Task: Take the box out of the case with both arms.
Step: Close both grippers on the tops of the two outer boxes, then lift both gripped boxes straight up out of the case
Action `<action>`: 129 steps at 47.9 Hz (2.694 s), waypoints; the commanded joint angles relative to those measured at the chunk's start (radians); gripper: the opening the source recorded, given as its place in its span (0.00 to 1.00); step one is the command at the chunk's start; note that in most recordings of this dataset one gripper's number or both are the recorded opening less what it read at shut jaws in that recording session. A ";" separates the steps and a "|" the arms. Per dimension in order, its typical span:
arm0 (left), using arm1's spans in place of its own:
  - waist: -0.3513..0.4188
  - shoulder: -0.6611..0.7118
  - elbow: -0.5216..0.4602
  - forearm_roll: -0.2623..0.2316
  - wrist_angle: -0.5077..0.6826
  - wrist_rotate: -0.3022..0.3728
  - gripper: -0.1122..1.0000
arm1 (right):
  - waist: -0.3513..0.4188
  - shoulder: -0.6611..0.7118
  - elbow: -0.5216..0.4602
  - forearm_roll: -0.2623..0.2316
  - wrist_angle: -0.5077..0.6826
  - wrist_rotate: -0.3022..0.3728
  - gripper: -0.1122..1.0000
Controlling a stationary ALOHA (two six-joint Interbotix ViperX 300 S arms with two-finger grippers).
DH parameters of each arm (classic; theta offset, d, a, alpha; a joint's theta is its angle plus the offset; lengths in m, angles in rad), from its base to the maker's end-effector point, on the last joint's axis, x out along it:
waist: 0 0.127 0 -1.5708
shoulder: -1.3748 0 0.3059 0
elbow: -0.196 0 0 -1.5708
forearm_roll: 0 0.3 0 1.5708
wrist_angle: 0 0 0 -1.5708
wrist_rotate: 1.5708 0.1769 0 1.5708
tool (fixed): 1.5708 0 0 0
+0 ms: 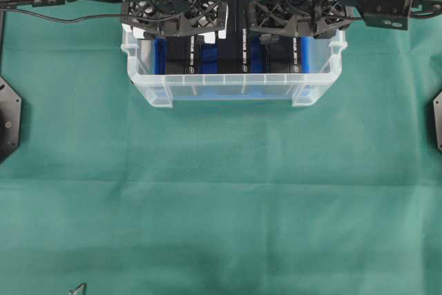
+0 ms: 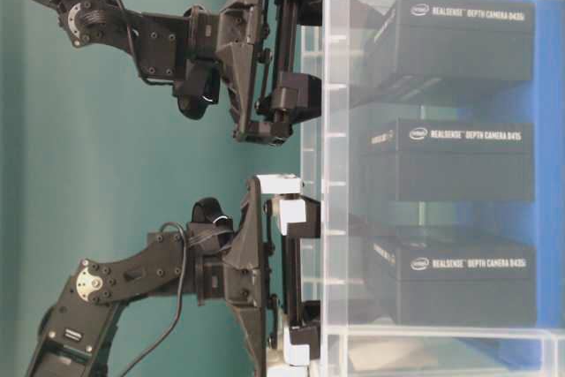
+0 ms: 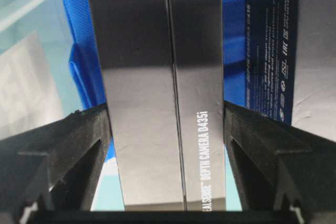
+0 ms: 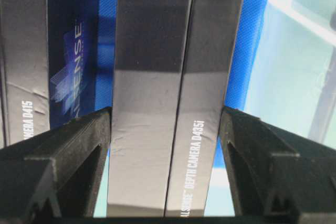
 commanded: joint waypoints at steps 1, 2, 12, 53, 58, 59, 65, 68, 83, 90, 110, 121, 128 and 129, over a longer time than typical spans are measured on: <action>-0.002 -0.040 -0.041 -0.002 0.005 0.002 0.68 | 0.003 -0.046 -0.029 -0.005 0.009 0.000 0.69; -0.002 -0.043 -0.049 -0.002 0.008 0.002 0.68 | 0.005 -0.051 -0.035 -0.005 0.012 0.000 0.69; -0.003 -0.051 -0.147 -0.002 0.081 0.020 0.68 | 0.005 -0.084 -0.120 -0.009 0.072 -0.002 0.69; -0.008 -0.118 -0.560 0.009 0.505 0.043 0.68 | 0.031 -0.150 -0.466 -0.064 0.362 -0.035 0.69; -0.008 -0.110 -0.597 0.009 0.525 0.043 0.68 | 0.035 -0.150 -0.506 -0.066 0.403 -0.040 0.69; -0.008 -0.110 -0.606 0.009 0.528 0.043 0.68 | 0.035 -0.150 -0.514 -0.067 0.413 -0.043 0.69; -0.006 -0.098 -0.667 0.009 0.538 0.043 0.68 | 0.041 -0.150 -0.551 -0.067 0.468 -0.049 0.69; -0.006 -0.092 -0.696 0.009 0.552 0.043 0.68 | 0.046 -0.147 -0.569 -0.067 0.485 -0.049 0.69; -0.017 -0.049 -0.811 0.009 0.646 0.055 0.68 | 0.071 -0.118 -0.658 -0.078 0.537 -0.051 0.69; -0.021 -0.037 -0.839 0.009 0.657 0.055 0.68 | 0.077 -0.109 -0.667 -0.078 0.558 -0.052 0.69; -0.038 -0.040 -0.827 0.018 0.658 0.054 0.68 | 0.095 -0.107 -0.667 -0.077 0.568 -0.051 0.69; -0.040 -0.043 -0.822 0.020 0.657 0.054 0.68 | 0.098 -0.106 -0.667 -0.077 0.568 -0.051 0.69; -0.040 -0.043 -0.821 0.020 0.658 0.054 0.68 | 0.100 -0.103 -0.667 -0.077 0.569 -0.051 0.69; -0.040 -0.043 -0.819 0.020 0.658 0.052 0.68 | 0.100 -0.103 -0.667 -0.077 0.568 -0.051 0.69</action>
